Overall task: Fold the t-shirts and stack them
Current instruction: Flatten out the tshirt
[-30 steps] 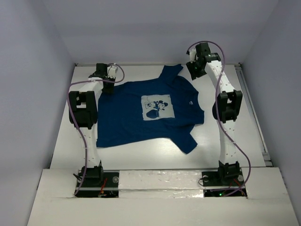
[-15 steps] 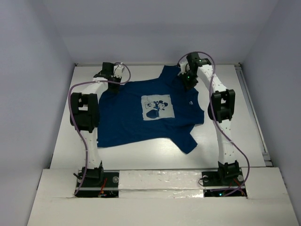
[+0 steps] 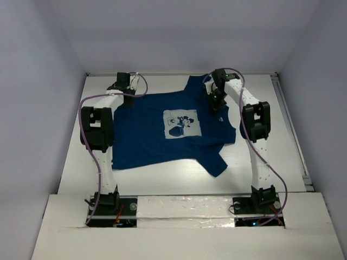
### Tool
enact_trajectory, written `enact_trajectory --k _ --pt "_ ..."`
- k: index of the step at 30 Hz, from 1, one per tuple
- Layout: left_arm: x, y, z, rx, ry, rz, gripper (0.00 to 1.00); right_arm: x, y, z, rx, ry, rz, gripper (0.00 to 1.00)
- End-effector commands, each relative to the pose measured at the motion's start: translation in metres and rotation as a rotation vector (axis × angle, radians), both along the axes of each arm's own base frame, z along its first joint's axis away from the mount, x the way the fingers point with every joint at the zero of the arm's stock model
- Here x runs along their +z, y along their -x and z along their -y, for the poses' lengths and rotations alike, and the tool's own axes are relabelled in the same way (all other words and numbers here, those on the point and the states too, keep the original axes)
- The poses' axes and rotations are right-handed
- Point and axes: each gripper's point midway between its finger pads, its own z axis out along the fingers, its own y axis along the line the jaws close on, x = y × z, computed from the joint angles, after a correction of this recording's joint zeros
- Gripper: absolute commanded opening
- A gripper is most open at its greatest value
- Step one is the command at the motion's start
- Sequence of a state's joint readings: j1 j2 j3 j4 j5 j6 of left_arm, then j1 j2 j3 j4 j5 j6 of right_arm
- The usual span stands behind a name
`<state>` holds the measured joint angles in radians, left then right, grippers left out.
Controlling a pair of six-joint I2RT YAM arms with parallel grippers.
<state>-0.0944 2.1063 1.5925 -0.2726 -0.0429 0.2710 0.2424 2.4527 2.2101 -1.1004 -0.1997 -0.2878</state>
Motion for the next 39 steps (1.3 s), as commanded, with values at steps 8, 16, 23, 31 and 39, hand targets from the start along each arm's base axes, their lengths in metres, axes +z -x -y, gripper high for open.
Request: enact_trajectory --k 8,16,23,31,39 --pt "0.005 0.022 0.006 -0.038 0.038 -0.012 0.15 0.009 0.073 0.009 0.010 0.011 -0.085 0.14" --pt "0.004 0.040 0.006 -0.077 0.026 -0.018 0.14 0.016 0.104 0.027 -0.018 0.064 0.009 0.24" --pt "0.001 0.042 0.009 -0.078 0.048 -0.030 0.14 0.091 0.040 0.026 -0.079 0.080 0.246 0.38" --pt "0.003 0.044 0.010 -0.078 0.052 -0.034 0.14 0.077 0.002 0.039 -0.138 0.189 0.224 0.39" --pt "0.012 0.049 0.015 -0.097 0.058 -0.029 0.13 0.070 -0.010 0.061 -0.174 0.256 0.196 0.44"
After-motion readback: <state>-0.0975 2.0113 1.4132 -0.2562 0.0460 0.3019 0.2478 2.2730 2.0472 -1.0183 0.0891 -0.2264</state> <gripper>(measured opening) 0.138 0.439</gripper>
